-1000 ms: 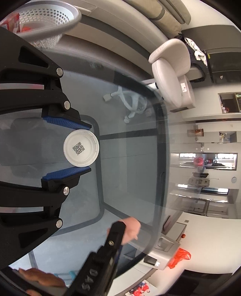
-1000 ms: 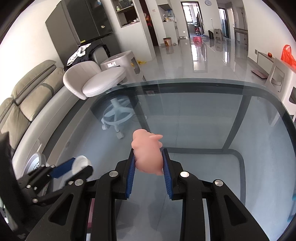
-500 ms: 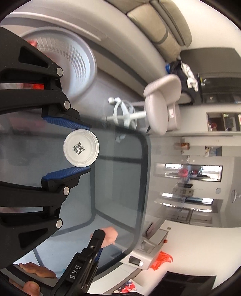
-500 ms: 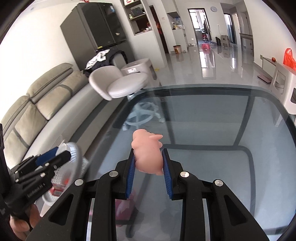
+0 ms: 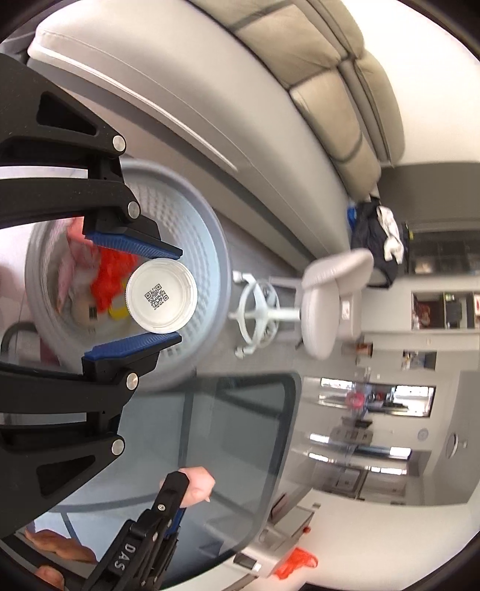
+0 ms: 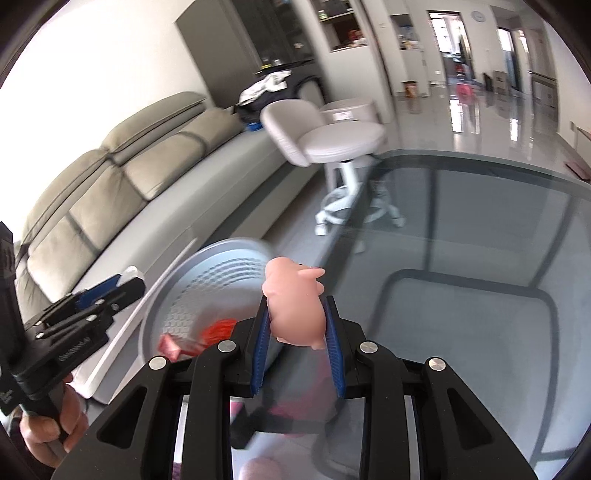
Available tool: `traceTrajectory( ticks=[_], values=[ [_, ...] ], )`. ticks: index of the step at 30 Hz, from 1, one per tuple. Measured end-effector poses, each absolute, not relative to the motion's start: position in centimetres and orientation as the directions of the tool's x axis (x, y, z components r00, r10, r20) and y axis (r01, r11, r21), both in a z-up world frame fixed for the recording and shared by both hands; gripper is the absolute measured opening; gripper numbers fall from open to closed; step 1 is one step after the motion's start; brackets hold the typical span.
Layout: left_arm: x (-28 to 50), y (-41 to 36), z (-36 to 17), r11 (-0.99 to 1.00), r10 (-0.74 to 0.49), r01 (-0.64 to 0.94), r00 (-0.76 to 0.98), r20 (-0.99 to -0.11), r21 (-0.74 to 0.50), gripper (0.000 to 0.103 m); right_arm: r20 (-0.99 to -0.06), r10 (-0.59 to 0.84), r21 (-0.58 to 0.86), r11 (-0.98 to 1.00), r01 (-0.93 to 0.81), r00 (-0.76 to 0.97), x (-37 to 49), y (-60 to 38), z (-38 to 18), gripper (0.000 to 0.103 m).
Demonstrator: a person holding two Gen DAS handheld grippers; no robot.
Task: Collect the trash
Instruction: 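Carry the pig and cap over the wastebasket and open both tools to drop them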
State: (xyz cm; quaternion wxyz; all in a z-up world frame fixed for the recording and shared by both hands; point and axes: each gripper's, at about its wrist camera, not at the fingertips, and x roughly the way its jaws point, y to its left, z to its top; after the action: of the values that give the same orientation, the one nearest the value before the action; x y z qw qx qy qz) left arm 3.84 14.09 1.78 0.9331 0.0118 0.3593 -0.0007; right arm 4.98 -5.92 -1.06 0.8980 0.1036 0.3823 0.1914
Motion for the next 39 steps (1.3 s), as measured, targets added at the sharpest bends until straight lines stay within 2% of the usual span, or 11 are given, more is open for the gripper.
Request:
traceTrajectory(
  ticks=[12,27,28,29,30,31,33,39],
  values=[
    [4.4,20.7,-3.5,0.997,0.043,-0.074,0.685,-0.727,-0.011,0.039,-0.697,0.467,0.299,0.879,-0.371,0.544,7.2,3.5,-4.5,0.027],
    [5.7,21.8,-4.0,0.995,0.041,-0.09,0.695,-0.717,-0.03,0.04,-0.724,0.469,0.299,0.874,-0.384,0.505,9.1,5.2,-6.5,0.027],
    [5.7,21.8,-4.0,0.995,0.042,-0.09,0.695,-0.718,-0.029,0.041,-0.722,0.471,0.299,0.873,-0.384,0.507,9.1,5.2,-6.4,0.028],
    [5.7,21.8,-4.0,0.995,0.047,-0.094,0.693,-0.719,-0.025,0.048,-0.72,0.472,0.301,0.873,-0.384,0.509,9.1,5.2,-6.4,0.028],
    [5.6,21.8,-4.0,0.995,0.052,-0.098,0.694,-0.718,-0.023,0.056,-0.718,0.473,0.302,0.873,-0.383,0.511,9.1,5.1,-6.3,0.033],
    [5.4,21.8,-4.0,0.995,0.053,-0.1,0.697,-0.716,-0.023,0.059,-0.715,0.472,0.302,0.874,-0.381,0.516,9.0,5.0,-6.2,0.042],
    [5.2,21.9,-3.9,0.994,0.058,-0.103,0.702,-0.71,-0.021,0.062,-0.705,0.473,0.304,0.875,-0.378,0.529,8.9,4.8,-5.9,0.048],
    [5.2,21.9,-3.9,0.994,0.062,-0.11,0.701,-0.71,-0.021,0.063,-0.702,0.461,0.289,0.881,-0.374,0.543,8.5,4.7,-5.6,0.048]
  ],
)
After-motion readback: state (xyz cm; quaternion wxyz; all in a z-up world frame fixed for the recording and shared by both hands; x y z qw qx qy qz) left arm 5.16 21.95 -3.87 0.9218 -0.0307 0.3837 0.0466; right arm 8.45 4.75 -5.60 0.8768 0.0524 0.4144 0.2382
